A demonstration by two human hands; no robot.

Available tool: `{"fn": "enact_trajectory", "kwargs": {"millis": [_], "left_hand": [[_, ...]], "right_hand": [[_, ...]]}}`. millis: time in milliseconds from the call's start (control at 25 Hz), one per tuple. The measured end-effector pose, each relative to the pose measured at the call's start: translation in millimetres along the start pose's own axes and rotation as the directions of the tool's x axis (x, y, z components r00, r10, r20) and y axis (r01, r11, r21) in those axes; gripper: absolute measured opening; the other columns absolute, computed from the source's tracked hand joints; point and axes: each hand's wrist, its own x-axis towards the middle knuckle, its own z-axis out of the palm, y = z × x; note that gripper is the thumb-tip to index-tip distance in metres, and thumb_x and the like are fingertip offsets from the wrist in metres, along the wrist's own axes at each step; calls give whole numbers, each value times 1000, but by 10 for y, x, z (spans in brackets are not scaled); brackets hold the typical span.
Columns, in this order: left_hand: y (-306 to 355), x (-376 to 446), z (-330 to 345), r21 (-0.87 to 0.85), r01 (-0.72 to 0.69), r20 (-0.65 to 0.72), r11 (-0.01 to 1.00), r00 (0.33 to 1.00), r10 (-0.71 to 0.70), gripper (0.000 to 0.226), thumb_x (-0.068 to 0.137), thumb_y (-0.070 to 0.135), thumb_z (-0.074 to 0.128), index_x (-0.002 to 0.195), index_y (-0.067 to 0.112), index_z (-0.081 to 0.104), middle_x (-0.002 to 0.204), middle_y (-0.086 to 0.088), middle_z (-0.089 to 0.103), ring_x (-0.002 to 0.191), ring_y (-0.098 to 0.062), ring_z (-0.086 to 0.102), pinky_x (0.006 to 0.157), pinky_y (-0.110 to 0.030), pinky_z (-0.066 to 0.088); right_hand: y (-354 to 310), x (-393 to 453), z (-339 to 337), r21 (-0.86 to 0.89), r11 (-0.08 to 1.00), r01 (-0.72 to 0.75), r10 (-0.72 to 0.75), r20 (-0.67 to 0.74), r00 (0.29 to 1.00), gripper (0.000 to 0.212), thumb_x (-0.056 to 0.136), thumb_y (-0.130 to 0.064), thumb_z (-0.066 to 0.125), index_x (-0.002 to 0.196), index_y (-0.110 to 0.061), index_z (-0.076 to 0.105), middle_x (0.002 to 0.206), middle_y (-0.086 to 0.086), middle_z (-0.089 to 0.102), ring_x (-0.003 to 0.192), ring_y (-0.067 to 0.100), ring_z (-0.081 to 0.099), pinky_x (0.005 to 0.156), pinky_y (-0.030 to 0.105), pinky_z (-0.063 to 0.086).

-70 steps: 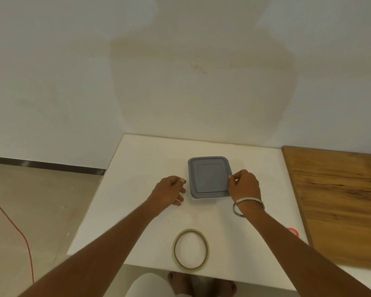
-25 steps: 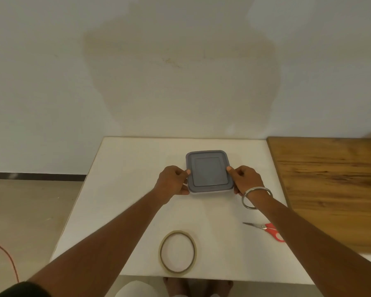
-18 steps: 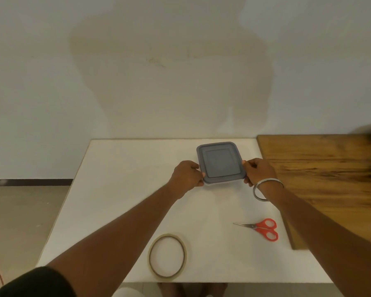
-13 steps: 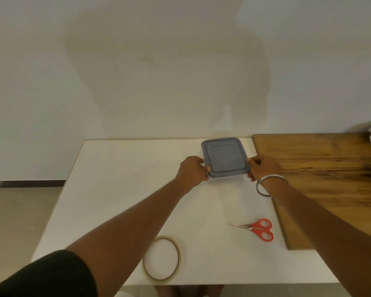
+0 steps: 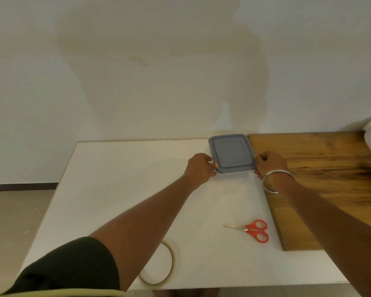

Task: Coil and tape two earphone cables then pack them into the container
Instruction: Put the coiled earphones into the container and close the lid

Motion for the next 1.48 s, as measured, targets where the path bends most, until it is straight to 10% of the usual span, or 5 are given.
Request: {"fn": "enact_trajectory", "kwargs": {"millis": [280,680,840,1040,1480], "left_hand": [[-188,-401,-313,290,-124,52,949,992,114,42,91,35,64,123,10,55,104,-5,62,91,-19,61,91,-34,52],[-1276,-1907,-855,817,-293,302,497,951,65,112,67,80,57,151,39,-4,157,10,-12,147,-23,-7,117,-53,15],[-1464,-2132,-817,800,-297,268,521,954,132,102,75,65,61,151,36,0,157,7,-7,145,-22,2,115,-43,28],[-1555,-2105,-724,776,-320,207,544,943,259,76,87,46,60,148,28,18,157,4,3,143,-21,12,114,-32,29],[-1180,-1535,-264,703,-390,212,595,913,348,83,87,42,65,151,23,15,158,3,9,143,-20,17,115,-34,30]], "right_hand": [[87,-314,-90,-108,987,118,-134,-156,978,22,92,-16,50,104,1,57,97,15,58,78,23,53,65,28,40],[1082,-1715,106,-426,643,636,-573,282,769,37,88,-37,44,122,-28,56,132,-2,55,124,22,50,99,41,44],[1135,-1804,145,-566,569,596,-538,292,791,49,96,-41,14,126,-31,52,137,0,52,127,24,48,98,47,43],[1078,-1775,159,-544,606,580,-497,311,810,58,69,-9,75,121,-27,58,124,4,59,112,24,58,82,38,56],[942,-1602,304,-601,570,560,-538,243,807,53,61,-17,85,110,-10,66,95,8,62,72,18,60,46,21,51]]}}
